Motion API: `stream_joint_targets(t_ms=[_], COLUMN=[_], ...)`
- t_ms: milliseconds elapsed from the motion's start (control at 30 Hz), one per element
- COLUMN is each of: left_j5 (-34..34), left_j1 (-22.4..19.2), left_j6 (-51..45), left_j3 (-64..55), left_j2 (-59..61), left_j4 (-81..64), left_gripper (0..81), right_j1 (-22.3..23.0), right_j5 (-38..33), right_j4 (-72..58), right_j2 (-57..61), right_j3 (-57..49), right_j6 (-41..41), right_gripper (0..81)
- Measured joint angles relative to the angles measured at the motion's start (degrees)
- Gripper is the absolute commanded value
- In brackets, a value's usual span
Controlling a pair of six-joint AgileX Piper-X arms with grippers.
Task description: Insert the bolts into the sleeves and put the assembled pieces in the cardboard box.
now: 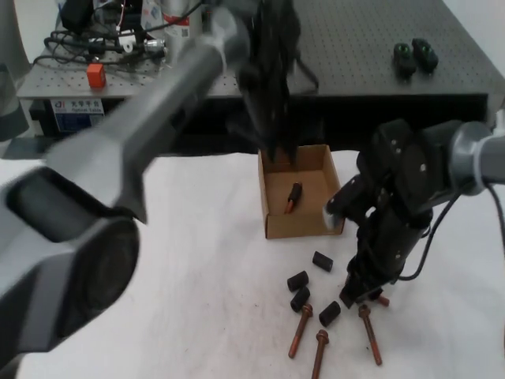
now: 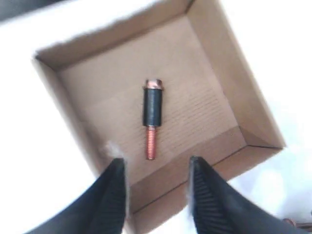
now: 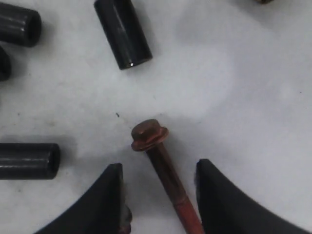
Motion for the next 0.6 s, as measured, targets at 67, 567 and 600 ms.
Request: stream_joint_targets(t_ms=[67,567,600], left_j5=[-0.56,-1.55,-1.55], left_j1=[-0.13,-5.10,-5.70], left_j6=[0.51,6.28,7.48], left_j3=[0.38,16.31,18.28], left_j2=[-1.20,-6.77,-7.17], left_j4=[1.16,1.06,0.37], left_gripper=[29.4,29.4,29.5], right_j1=[-0.03,-2.64,-3.45], right_j5=[0.68,-0.17,-1.18], right_j4=[0.00,-3.40,-3.56], right_j2=[0.79,0.14,-0.56], right_j3=[0.00,0.06,0.39], right_j6=[-0.10,6.25,7.33], right_gripper=[30.4,3.7,3.7])
